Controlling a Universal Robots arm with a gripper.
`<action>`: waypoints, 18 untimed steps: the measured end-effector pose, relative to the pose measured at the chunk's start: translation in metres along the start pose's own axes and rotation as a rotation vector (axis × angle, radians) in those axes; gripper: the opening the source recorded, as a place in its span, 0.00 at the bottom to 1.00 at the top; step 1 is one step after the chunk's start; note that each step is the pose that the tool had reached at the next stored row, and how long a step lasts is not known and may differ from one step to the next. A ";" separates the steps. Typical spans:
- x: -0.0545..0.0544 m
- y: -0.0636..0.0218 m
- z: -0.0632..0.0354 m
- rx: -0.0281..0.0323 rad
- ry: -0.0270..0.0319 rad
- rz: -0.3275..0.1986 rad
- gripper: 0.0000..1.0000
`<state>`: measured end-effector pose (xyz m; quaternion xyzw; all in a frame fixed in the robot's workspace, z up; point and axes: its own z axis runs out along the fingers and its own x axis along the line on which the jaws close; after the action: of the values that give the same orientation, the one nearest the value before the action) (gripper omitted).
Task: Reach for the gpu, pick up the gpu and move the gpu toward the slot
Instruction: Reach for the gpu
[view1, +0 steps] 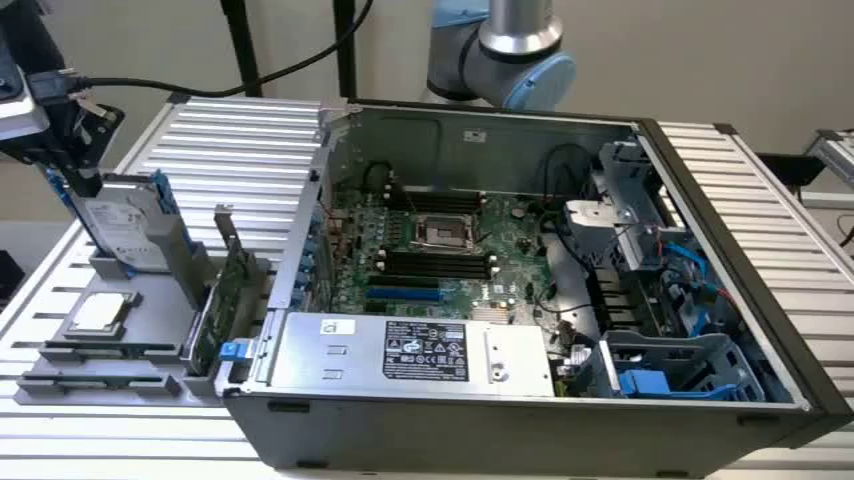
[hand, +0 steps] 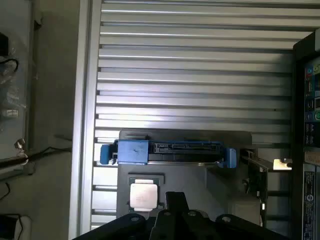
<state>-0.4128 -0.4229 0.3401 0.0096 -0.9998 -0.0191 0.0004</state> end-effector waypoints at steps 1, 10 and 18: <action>0.000 0.0000 0.0000 0.0000 -0.0001 0.000 0.11; 0.000 0.0000 0.0000 0.0000 0.0000 0.000 0.11; -0.006 -0.0107 -0.0004 -0.0001 0.0012 0.000 0.11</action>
<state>-0.4061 -0.4335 0.3401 0.0095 -0.9998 -0.0191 0.0011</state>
